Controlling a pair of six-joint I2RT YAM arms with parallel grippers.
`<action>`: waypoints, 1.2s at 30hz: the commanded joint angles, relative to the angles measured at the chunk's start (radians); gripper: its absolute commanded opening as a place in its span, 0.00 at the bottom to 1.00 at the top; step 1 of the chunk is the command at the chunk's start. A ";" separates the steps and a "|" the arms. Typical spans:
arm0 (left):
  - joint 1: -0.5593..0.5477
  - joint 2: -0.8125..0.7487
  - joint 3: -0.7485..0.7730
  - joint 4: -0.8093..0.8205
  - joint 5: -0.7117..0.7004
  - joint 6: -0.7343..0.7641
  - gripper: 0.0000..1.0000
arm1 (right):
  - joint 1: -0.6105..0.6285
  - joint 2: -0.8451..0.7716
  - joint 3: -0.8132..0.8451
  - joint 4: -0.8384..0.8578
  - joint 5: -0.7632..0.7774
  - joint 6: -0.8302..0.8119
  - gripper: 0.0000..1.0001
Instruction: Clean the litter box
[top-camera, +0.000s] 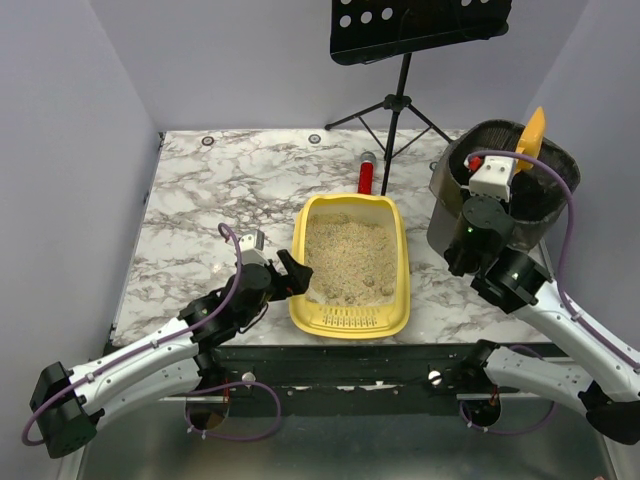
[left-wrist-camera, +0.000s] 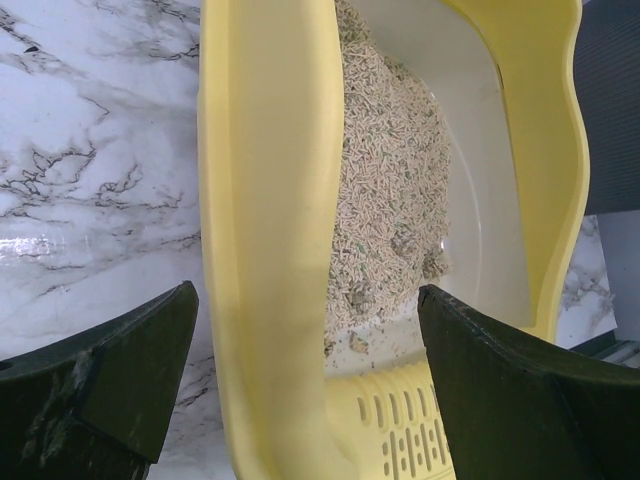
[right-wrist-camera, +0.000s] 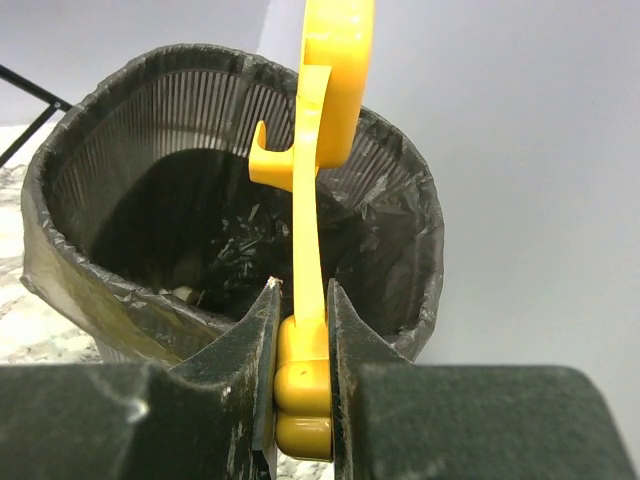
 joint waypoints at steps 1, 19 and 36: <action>0.005 0.006 0.004 -0.020 -0.022 0.009 0.99 | -0.004 0.016 0.020 0.000 -0.010 -0.070 0.01; 0.005 0.029 0.028 -0.037 -0.045 -0.002 0.99 | -0.003 -0.214 0.114 -0.311 -0.542 0.528 0.01; 0.009 0.047 0.030 -0.072 -0.022 0.004 0.99 | -0.003 0.014 0.046 -0.627 -1.570 0.943 0.01</action>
